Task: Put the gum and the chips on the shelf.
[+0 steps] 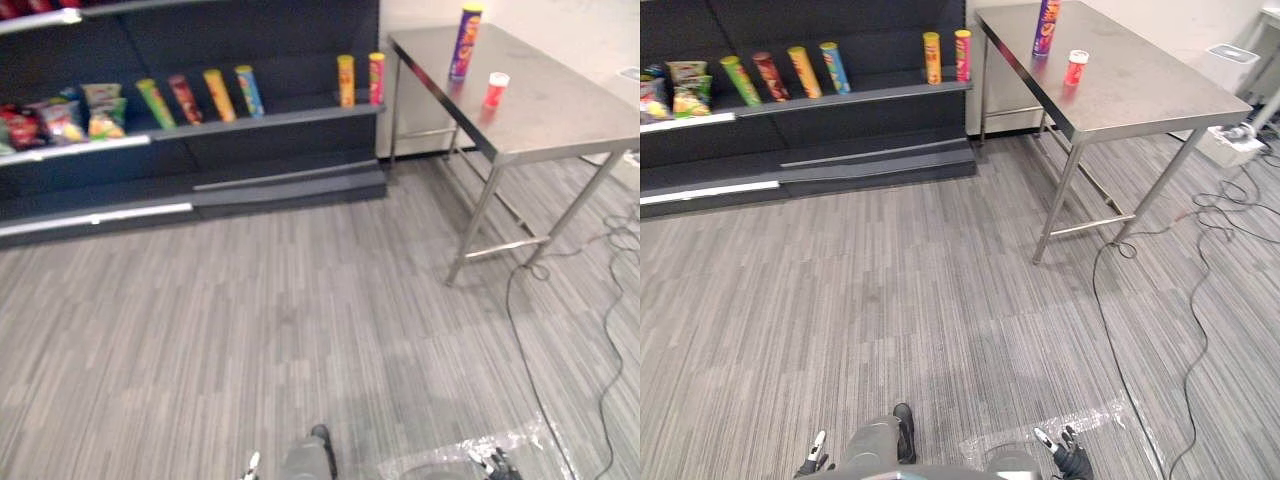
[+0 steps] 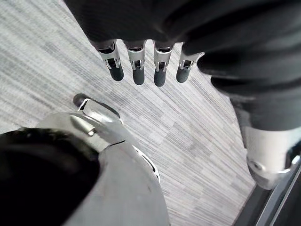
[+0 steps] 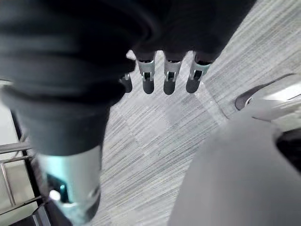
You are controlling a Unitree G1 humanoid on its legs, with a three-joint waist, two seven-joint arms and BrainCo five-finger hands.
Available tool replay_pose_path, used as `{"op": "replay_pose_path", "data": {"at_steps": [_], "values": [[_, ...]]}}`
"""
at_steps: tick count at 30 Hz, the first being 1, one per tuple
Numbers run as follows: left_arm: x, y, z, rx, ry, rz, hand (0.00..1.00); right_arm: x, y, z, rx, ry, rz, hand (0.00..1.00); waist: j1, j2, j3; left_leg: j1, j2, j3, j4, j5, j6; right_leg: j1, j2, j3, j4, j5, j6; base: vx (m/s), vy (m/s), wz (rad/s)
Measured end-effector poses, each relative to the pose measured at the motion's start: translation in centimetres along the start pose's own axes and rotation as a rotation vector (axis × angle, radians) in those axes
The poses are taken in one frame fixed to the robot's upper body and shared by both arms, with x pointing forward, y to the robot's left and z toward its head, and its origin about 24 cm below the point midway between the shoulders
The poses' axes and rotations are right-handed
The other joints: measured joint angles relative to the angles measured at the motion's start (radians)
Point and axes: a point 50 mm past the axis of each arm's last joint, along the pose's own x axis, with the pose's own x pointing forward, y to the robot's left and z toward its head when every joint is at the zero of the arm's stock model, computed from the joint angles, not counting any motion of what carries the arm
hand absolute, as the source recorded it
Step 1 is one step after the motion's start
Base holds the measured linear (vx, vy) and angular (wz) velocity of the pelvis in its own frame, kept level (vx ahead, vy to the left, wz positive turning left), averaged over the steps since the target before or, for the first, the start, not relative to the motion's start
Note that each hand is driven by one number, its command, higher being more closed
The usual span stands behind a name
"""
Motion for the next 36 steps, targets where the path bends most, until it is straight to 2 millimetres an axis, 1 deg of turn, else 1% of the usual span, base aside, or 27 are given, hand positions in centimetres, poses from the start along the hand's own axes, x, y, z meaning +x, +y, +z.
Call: {"op": "replay_pose_path", "data": {"at_steps": [1,5,7,8,9,10,11,12,13,14,15,17,18,20,22,23,25,26,28,29,30,31,32,33,34,35,36], "values": [[0.1,0.1,0.2,0.029,0.000,-0.002,0.00,0.0,0.2,-0.1,0.011,-0.003,-0.002,0.00,-0.002,-0.016,-0.006,0.011,-0.024,0.004,0.001,-0.015,0.009,-0.002,-0.019,0.000,0.006,0.020,0.016,0.25,0.196,0.10],[0.2,-0.1,0.0,0.044,0.033,-0.015,0.00,0.2,0.3,0.3,0.032,-0.018,-0.032,0.00,0.007,-0.018,-0.023,0.039,-0.073,0.045,-0.022,-0.051,0.029,-0.064,-0.069,0.030,0.115,0.044,0.044,0.22,0.164,-0.16],[0.1,0.0,-0.2,0.047,0.044,-0.006,0.00,0.3,0.3,0.6,0.028,-0.040,-0.044,0.00,0.008,-0.016,-0.037,0.087,-0.101,0.065,-0.098,-0.046,0.035,-0.155,-0.087,0.041,0.280,0.083,0.023,0.23,0.144,-0.29],[0.1,0.3,-0.3,0.075,0.051,0.000,0.00,0.3,0.3,0.8,0.015,-0.051,-0.042,0.00,0.003,-0.020,-0.040,0.138,-0.115,0.072,-0.155,-0.037,0.045,-0.221,-0.106,0.022,0.424,0.142,-0.005,0.30,0.160,-0.09],[0.0,0.5,-0.3,0.096,0.062,0.006,0.00,0.2,0.3,0.7,0.004,-0.052,-0.039,0.00,-0.002,-0.033,-0.039,0.193,-0.136,0.071,-0.207,-0.034,0.051,-0.278,-0.137,-0.003,0.546,0.234,-0.012,0.26,0.124,0.00],[0.0,0.5,-0.4,0.098,0.068,0.007,0.00,0.1,0.2,0.5,0.005,-0.047,-0.044,0.00,-0.002,-0.021,-0.044,0.225,-0.142,0.068,-0.232,-0.031,0.057,-0.294,-0.150,-0.017,0.601,0.277,-0.013,0.29,0.125,0.06],[0.0,0.7,-0.5,0.108,0.076,0.015,0.00,-0.2,-0.2,0.2,0.002,-0.045,-0.056,0.00,-0.002,-0.021,-0.052,0.264,-0.149,0.062,-0.255,-0.040,0.090,-0.338,-0.158,-0.043,0.714,0.240,-0.028,0.31,0.086,0.12],[0.0,0.9,-0.4,0.129,0.075,0.022,0.00,-0.1,0.0,0.2,0.002,-0.049,-0.050,0.00,-0.002,-0.026,-0.054,0.295,-0.152,0.048,-0.257,-0.045,0.103,-0.371,-0.158,-0.099,0.789,0.154,-0.029,0.32,0.064,0.17],[0.0,1.0,-0.3,0.137,0.077,0.026,0.00,-0.1,0.1,0.2,0.000,-0.049,-0.047,0.00,-0.003,-0.028,-0.054,0.313,-0.150,0.041,-0.260,-0.048,0.106,-0.387,-0.149,-0.134,0.805,0.113,-0.026,0.34,0.017,0.23],[0.0,0.9,-0.4,0.139,0.087,0.037,0.00,-0.2,0.0,0.1,-0.002,-0.050,-0.050,0.00,-0.004,-0.025,-0.052,0.349,-0.137,0.037,-0.279,-0.052,0.111,-0.415,-0.114,-0.193,0.784,0.046,-0.026,0.30,-0.011,0.19],[0.0,0.9,-0.5,0.139,0.092,0.041,0.00,-0.2,0.0,0.3,-0.002,-0.057,-0.049,0.00,-0.005,-0.021,-0.051,0.366,-0.128,0.031,-0.290,-0.055,0.111,-0.430,-0.090,-0.218,0.753,0.023,-0.030,0.45,-0.063,0.25],[0.0,0.7,-0.8,0.132,0.107,0.046,0.00,-0.2,0.1,0.8,-0.007,-0.096,-0.040,0.00,-0.013,-0.003,-0.037,0.430,-0.081,0.015,-0.330,-0.073,0.094,-0.493,0.002,-0.280,0.523,0.017,-0.036,0.41,-0.098,0.30],[0.0,0.7,-0.8,0.129,0.105,0.047,0.00,-0.2,0.3,0.9,-0.009,-0.105,-0.037,0.00,-0.013,-0.001,-0.033,0.445,-0.070,0.012,-0.336,-0.081,0.085,-0.507,0.018,-0.287,0.442,0.030,-0.025,0.39,-0.136,0.28],[0.0,0.6,-0.8,0.099,0.100,0.056,0.00,-0.3,0.4,0.9,-0.004,-0.122,-0.042,0.00,-0.015,-0.001,-0.031,0.485,-0.042,-0.005,-0.339,-0.132,0.045,-0.525,0.037,-0.287,0.078,0.170,-0.011,0.46,-0.202,0.35],[0.0,0.6,-1.0,0.069,0.099,0.066,0.00,-0.6,0.3,0.7,0.004,-0.130,-0.053,0.00,-0.014,-0.003,-0.031,0.525,-0.035,-0.030,-0.328,-0.195,0.020,-0.522,0.018,-0.268,-0.046,0.210,0.013,0.52,-0.246,0.41],[0.0,0.5,-1.2,0.047,0.111,0.071,0.00,-0.9,0.0,0.6,0.005,-0.131,-0.069,0.00,-0.013,-0.011,-0.035,0.563,-0.025,-0.039,-0.316,-0.240,-0.004,-0.520,0.006,-0.251,-0.023,0.263,0.019,0.60,-0.254,0.29],[-0.2,0.0,-2.1,0.044,0.146,0.060,0.00,-0.8,-0.7,1.2,-0.001,-0.151,-0.095,0.00,-0.003,0.032,-0.042,0.575,0.016,-0.033,-0.286,-0.238,-0.025,-0.542,0.032,-0.256,0.073,0.287,0.013,0.59,-0.250,0.19],[-0.2,-0.3,-2.5,0.052,0.156,0.051,0.00,-0.8,-0.9,1.3,-0.003,-0.152,-0.103,0.00,-0.006,0.040,-0.044,0.578,0.034,-0.033,-0.264,-0.201,-0.028,-0.541,0.037,-0.261,0.115,0.302,-0.015,0.63,-0.314,0.24],[0.0,-0.9,-2.2,0.063,0.145,0.039,0.00,-0.8,-1.2,1.3,-0.008,-0.135,-0.117,0.00,-0.002,0.051,-0.049,0.588,0.052,-0.031,-0.236,-0.128,-0.029,-0.528,0.049,-0.277,0.158,0.261,-0.073,0.61,-0.321,0.11],[0.0,-0.8,-2.2,0.054,0.143,0.043,0.00,-0.7,-1.1,1.3,-0.009,-0.119,-0.122,0.00,-0.002,0.057,-0.053,0.582,0.062,-0.032,-0.182,-0.080,-0.031,-0.510,0.062,-0.280,0.177,0.220,-0.071,0.68,-0.321,-0.14],[0.0,-0.8,-2.1,0.052,0.141,0.044,0.00,-0.7,-1.2,1.3,-0.013,-0.110,-0.128,0.00,-0.002,0.058,-0.053,0.546,0.081,-0.035,-0.057,-0.036,-0.046,-0.479,0.076,-0.280,0.177,0.193,-0.075,0.64,-0.290,-0.18],[0.0,-0.8,-2.0,0.045,0.137,0.043,0.00,-0.6,-1.1,1.3,-0.017,-0.107,-0.129,0.00,-0.002,0.059,-0.052,0.504,0.098,-0.039,0.045,-0.003,-0.062,-0.457,0.084,-0.280,0.172,0.185,-0.074,0.44,-0.161,-0.13],[0.1,-1.1,-1.9,0.019,0.127,0.037,0.00,-0.6,-1.1,1.5,-0.023,-0.108,-0.127,0.00,-0.004,0.066,-0.052,0.403,0.136,-0.063,0.260,0.129,-0.119,-0.402,0.103,-0.282,0.142,0.164,-0.079,0.52,-0.075,-0.08],[0.1,-1.3,-1.7,-0.031,0.109,0.031,0.00,-0.7,-1.3,1.7,-0.048,-0.109,-0.129,0.00,-0.001,0.068,-0.044,0.300,0.192,-0.066,0.489,0.210,-0.149,-0.305,0.132,-0.279,0.066,0.159,-0.087,0.44,-0.044,-0.03],[0.1,-1.4,-1.7,-0.045,0.106,0.030,0.00,-0.7,-1.3,1.7,-0.049,-0.110,-0.130,0.00,0.000,0.072,-0.042,0.276,0.205,-0.060,0.531,0.179,-0.141,-0.285,0.137,-0.279,0.053,0.157,-0.091,0.43,-0.002,-0.02],[0.3,-1.7,-1.3,-0.082,0.085,0.014,0.00,-0.7,-1.3,1.6,-0.050,-0.102,-0.137,0.00,0.002,0.066,-0.040,0.198,0.220,-0.032,0.641,0.079,-0.122,-0.221,0.141,-0.277,0.019,0.150,-0.097,0.31,-0.012,-0.06],[0.3,-1.9,-1.2,-0.101,0.077,-0.009,0.00,-0.6,-1.1,1.6,-0.045,-0.102,-0.133,0.00,0.006,0.059,-0.038,0.147,0.220,0.018,0.648,-0.002,-0.090,-0.161,0.140,-0.265,-0.015,0.147,-0.097,0.37,-0.007,-0.17]]}}
